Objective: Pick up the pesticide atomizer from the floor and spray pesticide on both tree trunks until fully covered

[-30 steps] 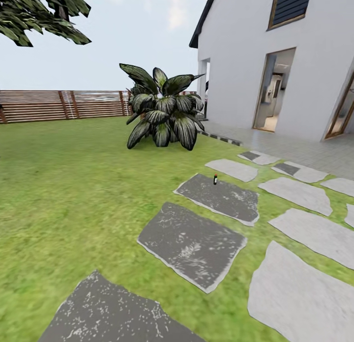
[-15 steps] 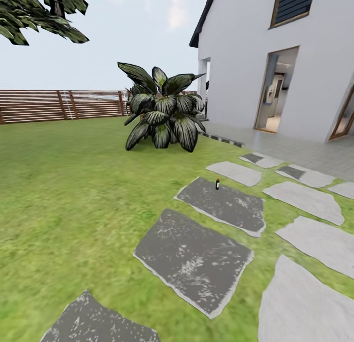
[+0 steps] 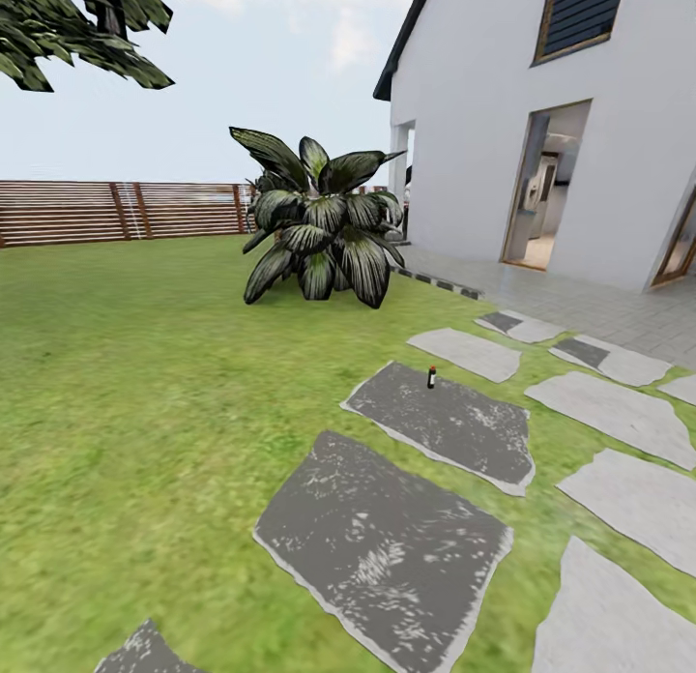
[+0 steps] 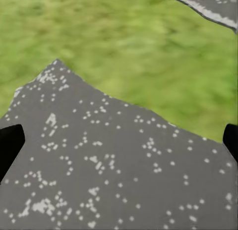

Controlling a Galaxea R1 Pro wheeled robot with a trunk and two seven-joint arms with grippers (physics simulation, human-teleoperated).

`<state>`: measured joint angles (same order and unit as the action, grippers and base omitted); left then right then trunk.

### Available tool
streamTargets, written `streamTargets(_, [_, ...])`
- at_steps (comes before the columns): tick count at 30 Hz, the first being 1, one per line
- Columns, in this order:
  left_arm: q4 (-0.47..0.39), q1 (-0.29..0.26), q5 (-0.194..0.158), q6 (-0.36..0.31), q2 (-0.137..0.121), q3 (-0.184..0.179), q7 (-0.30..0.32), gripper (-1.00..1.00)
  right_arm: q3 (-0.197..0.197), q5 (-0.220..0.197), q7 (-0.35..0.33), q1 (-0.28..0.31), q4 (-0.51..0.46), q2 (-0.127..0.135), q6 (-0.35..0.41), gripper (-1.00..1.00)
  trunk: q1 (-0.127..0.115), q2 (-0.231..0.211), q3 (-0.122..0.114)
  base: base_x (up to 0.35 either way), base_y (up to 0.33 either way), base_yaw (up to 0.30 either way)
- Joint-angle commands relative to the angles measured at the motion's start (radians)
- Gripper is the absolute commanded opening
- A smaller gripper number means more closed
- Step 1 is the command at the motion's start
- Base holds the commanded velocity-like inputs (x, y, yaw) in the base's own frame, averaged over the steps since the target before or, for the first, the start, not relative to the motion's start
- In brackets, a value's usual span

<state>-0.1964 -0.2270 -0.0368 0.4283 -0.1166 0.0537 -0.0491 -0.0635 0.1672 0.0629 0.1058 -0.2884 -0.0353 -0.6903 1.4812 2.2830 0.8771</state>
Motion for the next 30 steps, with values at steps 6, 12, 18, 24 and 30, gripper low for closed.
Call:
streamTargets(6, [0.000,0.000,0.000,0.000,0.000,0.000,0.000,1.00,0.001,0.000,0.000,0.000,0.000,0.000,0.000,1.00,0.000,0.000,0.000,0.339,0.000,0.000])
streamTargets(12, [0.000,0.000,0.000,0.000,0.000,0.000,0.000,1.00,0.000,0.000,0.000,0.000,0.000,0.000,0.000,1.00,0.000,0.000,0.000,0.339,0.000,0.000])
streamTargets(18, [0.000,0.000,0.000,0.001,0.000,0.000,0.000,1.00,0.001,0.000,0.000,0.000,0.000,0.000,0.000,1.00,0.000,0.000,0.000,0.339,0.000,-0.030])
streamTargets(24, [0.000,0.000,0.000,0.001,0.000,0.000,0.000,1.00,0.001,0.000,0.000,0.000,0.000,0.000,0.000,1.00,0.000,0.000,0.000,0.339,0.000,-0.219])
streamTargets(30, [-0.001,0.000,0.000,0.001,0.000,0.000,0.000,1.00,0.001,0.000,0.000,0.000,0.000,0.000,0.000,1.00,0.000,0.000,0.000,0.339,0.000,-0.259])
